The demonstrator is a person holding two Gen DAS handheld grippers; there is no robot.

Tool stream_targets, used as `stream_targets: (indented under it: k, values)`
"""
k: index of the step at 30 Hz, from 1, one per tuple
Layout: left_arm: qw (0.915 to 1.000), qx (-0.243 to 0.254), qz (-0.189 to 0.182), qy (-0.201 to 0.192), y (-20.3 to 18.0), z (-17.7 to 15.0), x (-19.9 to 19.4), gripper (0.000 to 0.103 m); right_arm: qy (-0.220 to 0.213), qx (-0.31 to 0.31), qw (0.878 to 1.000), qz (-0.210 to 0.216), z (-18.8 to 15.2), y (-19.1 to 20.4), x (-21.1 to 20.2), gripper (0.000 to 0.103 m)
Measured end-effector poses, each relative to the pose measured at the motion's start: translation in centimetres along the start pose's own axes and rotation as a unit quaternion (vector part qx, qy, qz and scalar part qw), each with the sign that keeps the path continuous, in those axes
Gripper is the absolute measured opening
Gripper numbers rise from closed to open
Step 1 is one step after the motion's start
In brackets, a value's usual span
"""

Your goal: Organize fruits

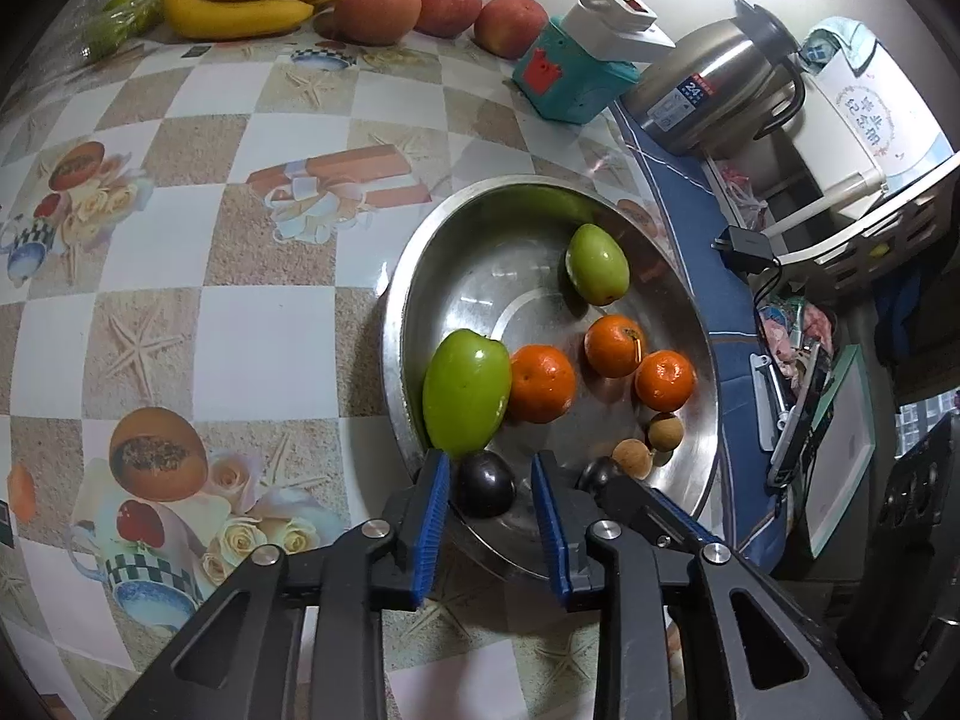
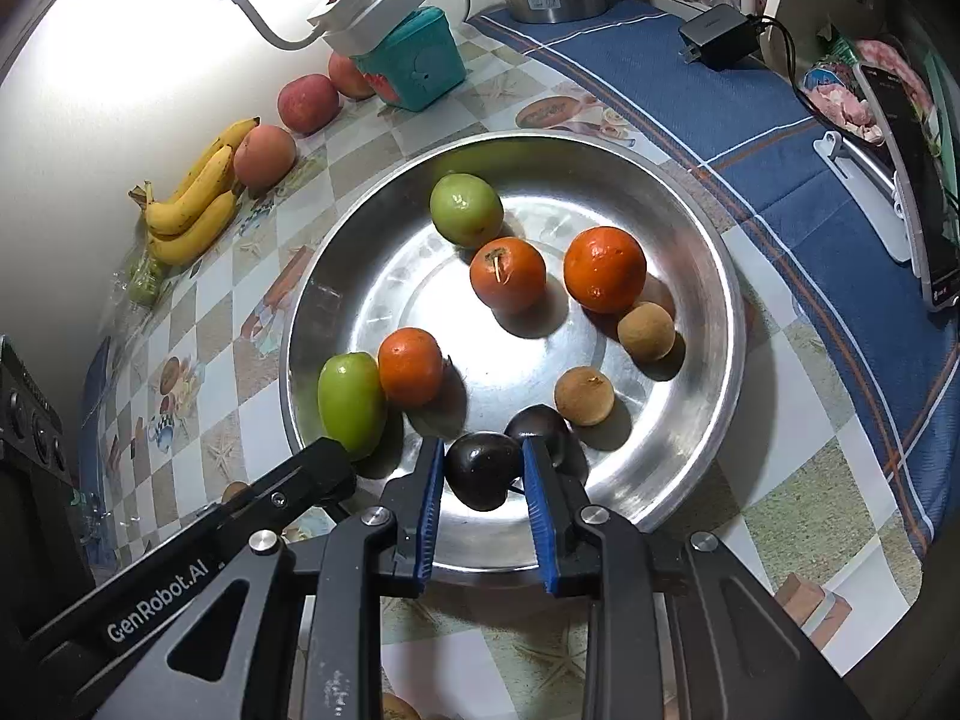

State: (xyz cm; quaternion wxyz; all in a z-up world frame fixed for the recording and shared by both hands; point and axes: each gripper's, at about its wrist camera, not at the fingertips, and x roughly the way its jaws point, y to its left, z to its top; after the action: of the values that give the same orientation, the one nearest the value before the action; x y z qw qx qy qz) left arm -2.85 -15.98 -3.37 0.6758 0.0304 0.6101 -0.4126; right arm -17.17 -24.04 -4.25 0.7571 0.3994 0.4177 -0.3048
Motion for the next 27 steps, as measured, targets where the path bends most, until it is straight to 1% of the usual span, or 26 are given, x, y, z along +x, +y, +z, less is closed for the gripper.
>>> stream_targets:
  k: [4,10,11,13,15,16,17,20,22,23,24,27]
  values:
    - [1.0000,-0.001,0.004,-0.004,0.0,0.1,-0.3,0.041,0.005,0.005,1.000,0.001,0.0,-0.2,0.2,0.028]
    - [0.9998,0.000,0.016,-0.010,0.2,0.2,-0.8,0.042,0.008,0.001,1.000,0.002,-0.1,-0.1,0.3,0.028]
    - [0.9997,-0.001,0.019,-0.012,0.2,0.3,-0.9,0.044,0.007,0.000,1.000,0.003,0.0,0.0,0.3,0.028]
    - [0.9995,-0.002,0.029,-0.015,0.4,0.3,-1.1,0.050,0.006,-0.002,1.000,0.004,0.0,0.1,0.3,0.028]
    - [0.9987,-0.005,0.047,-0.020,0.7,0.4,-1.5,0.054,0.005,-0.003,1.000,0.005,0.0,0.1,0.3,0.028]
    - [0.9983,-0.005,0.054,-0.022,0.8,0.4,-1.5,0.058,0.005,-0.003,1.000,0.004,0.0,0.1,0.3,0.028]
    - [0.9974,-0.004,0.068,-0.024,0.9,0.4,-1.7,0.061,0.006,-0.003,1.000,0.005,0.0,0.1,0.4,0.028]
    - [0.9925,-0.004,0.119,-0.028,1.6,0.5,-1.9,0.065,0.006,-0.005,1.000,0.003,0.0,0.1,0.5,0.028]
    - [0.9889,-0.006,0.146,-0.027,2.0,0.4,-1.9,0.070,0.006,-0.006,1.000,0.003,0.0,0.2,0.5,0.034]
    - [0.9855,-0.008,0.167,-0.027,2.4,0.4,-1.8,0.071,0.005,-0.009,1.000,0.002,0.0,0.3,0.4,0.043]
    - [0.9837,-0.009,0.178,-0.027,2.5,0.4,-1.8,0.071,0.003,-0.011,1.000,0.001,0.1,0.3,0.4,0.051]
    - [0.9757,-0.017,0.216,-0.029,3.6,0.4,-1.9,0.080,-0.004,-0.018,1.000,0.000,0.2,0.6,0.3,0.062]
